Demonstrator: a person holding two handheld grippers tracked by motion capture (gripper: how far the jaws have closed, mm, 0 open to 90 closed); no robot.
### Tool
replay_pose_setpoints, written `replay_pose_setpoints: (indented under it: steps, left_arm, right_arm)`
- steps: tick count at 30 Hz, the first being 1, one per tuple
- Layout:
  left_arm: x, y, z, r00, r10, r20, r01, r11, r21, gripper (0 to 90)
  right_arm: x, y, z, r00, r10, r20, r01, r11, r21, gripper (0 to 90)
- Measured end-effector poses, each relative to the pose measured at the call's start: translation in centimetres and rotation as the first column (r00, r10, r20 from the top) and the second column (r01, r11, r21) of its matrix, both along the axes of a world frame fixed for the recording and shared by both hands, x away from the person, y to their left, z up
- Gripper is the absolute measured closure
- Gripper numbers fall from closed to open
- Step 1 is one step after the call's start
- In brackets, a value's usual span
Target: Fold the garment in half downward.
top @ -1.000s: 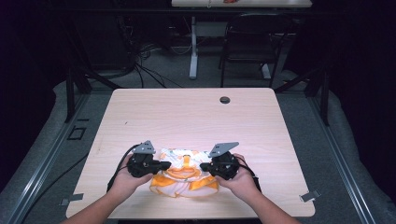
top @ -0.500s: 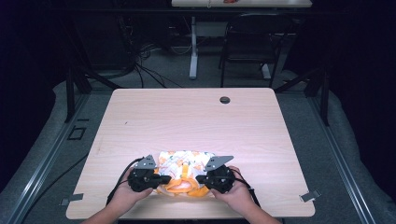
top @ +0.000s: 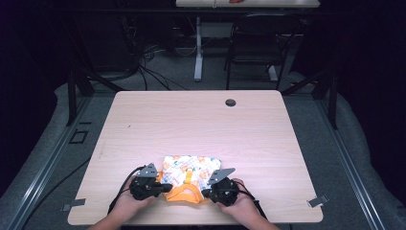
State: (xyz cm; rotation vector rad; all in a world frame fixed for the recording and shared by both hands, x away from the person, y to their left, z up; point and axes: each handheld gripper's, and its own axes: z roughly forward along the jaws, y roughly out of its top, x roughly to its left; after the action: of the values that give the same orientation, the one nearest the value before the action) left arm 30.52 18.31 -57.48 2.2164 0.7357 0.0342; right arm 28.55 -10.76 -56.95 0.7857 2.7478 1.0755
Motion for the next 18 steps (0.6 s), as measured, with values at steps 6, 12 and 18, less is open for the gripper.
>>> replay_pose_setpoints:
  steps: [6,12,18]
  left_arm:
    - [0.07,-0.04,-0.15,1.0,0.008,-0.003,-0.008,1.0,-0.003,89.9]
    - [0.37,-0.17,-0.15,1.0,0.006,0.002,-0.006,1.0,0.002,90.0]
    - [0.97,-0.53,-0.15,0.9997,0.02,0.016,-0.021,0.9997,0.011,90.0]
  right_arm:
    - [0.05,-0.05,-0.09,1.0,-0.002,0.001,0.002,1.0,0.002,90.0]
    - [0.2,-0.07,-0.22,0.9998,-0.018,0.001,0.018,1.0,0.017,90.0]
    - [0.57,-0.21,-0.25,0.9994,-0.033,0.007,0.032,0.999,0.014,90.0]
